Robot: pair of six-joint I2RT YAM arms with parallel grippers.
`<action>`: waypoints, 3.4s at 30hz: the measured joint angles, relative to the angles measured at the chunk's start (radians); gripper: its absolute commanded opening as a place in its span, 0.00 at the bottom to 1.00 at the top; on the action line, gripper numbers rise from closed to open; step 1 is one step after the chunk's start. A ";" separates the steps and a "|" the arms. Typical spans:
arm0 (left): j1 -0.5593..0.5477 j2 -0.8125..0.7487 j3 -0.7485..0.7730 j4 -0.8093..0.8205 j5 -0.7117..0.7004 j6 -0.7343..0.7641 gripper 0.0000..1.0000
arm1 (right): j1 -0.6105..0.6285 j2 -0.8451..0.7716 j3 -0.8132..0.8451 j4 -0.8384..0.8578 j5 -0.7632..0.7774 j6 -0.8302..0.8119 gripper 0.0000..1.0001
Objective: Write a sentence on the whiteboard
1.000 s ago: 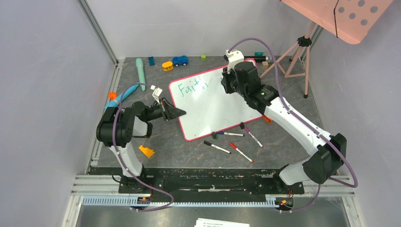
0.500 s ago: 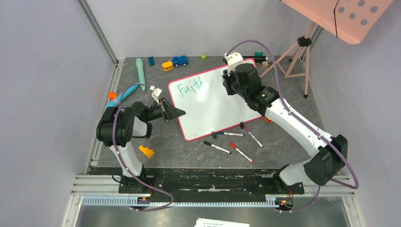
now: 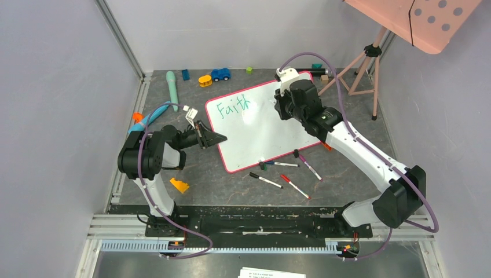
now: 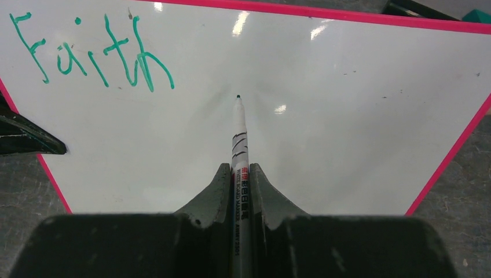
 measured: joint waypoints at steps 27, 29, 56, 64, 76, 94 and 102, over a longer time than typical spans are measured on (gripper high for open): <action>0.000 0.013 0.016 0.000 0.011 -0.002 0.02 | -0.013 0.056 0.053 0.031 -0.040 -0.001 0.00; 0.000 0.013 0.016 0.000 0.011 -0.002 0.02 | -0.013 0.062 0.063 0.039 -0.053 -0.001 0.00; 0.000 0.013 0.016 0.000 0.011 -0.002 0.02 | -0.014 0.128 0.116 0.048 -0.071 0.000 0.00; 0.000 0.013 0.016 0.000 0.011 -0.002 0.02 | -0.014 0.130 0.120 0.045 -0.073 0.000 0.00; 0.000 0.013 0.016 0.000 0.011 -0.002 0.02 | -0.014 0.135 0.127 0.045 -0.080 -0.001 0.00; 0.000 0.013 0.016 0.000 0.011 -0.002 0.02 | -0.014 0.148 0.127 0.045 -0.084 0.000 0.00; 0.000 0.013 0.016 0.000 0.011 -0.002 0.02 | -0.014 0.153 0.129 0.044 -0.076 0.008 0.00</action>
